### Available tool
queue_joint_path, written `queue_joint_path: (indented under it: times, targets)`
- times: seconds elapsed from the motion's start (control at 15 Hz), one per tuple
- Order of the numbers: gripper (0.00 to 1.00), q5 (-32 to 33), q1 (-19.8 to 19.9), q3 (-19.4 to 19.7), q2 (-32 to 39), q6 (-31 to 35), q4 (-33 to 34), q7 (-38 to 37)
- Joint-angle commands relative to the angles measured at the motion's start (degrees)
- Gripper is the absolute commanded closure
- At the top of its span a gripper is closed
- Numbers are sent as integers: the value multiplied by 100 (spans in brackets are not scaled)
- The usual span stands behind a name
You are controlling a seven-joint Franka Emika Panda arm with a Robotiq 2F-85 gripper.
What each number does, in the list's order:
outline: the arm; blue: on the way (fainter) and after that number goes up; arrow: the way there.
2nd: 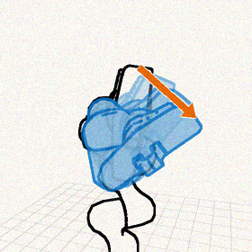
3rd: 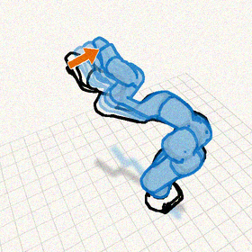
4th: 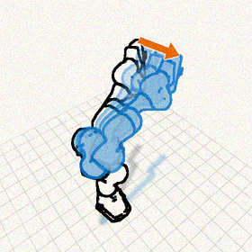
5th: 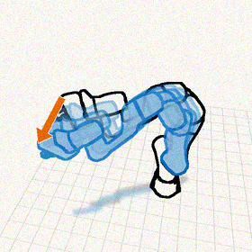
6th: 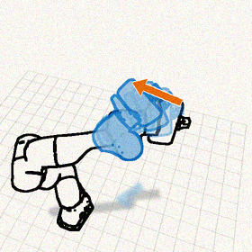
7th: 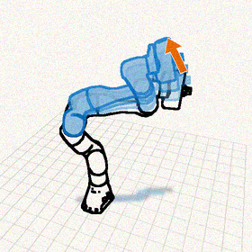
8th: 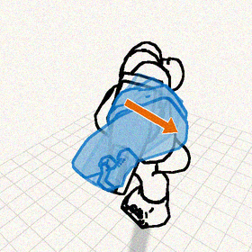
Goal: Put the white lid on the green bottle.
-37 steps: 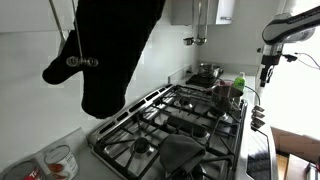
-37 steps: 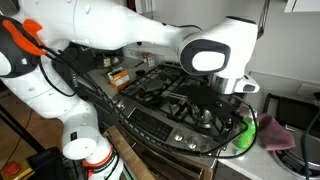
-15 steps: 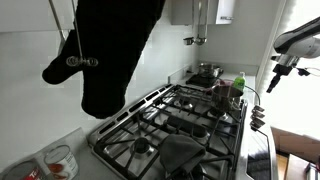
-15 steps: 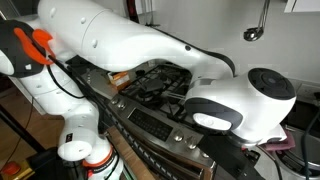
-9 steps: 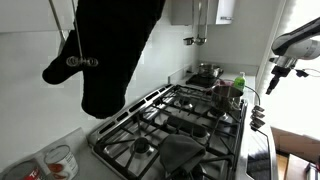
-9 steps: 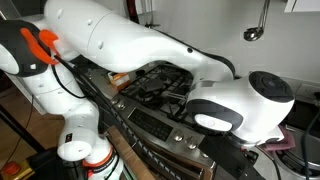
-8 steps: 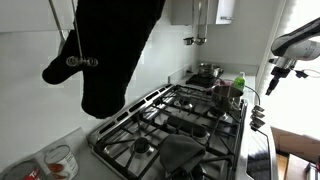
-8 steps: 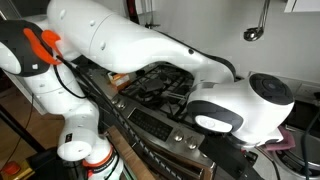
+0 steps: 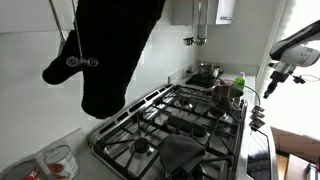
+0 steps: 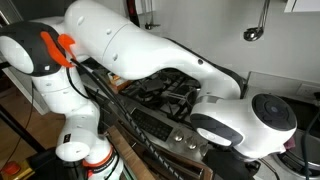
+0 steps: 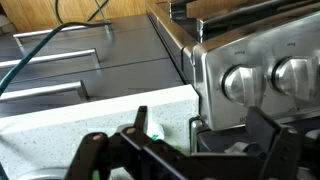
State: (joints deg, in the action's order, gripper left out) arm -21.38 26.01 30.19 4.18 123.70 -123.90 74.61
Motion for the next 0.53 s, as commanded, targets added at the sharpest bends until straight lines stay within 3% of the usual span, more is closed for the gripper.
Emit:
queue_joint_path:
  times: [0.0,0.47]
  targets:
    - [0,-587,287,-169,255,224,7,589]
    - [0,-2056,573,-447,598,737,-3,1581]
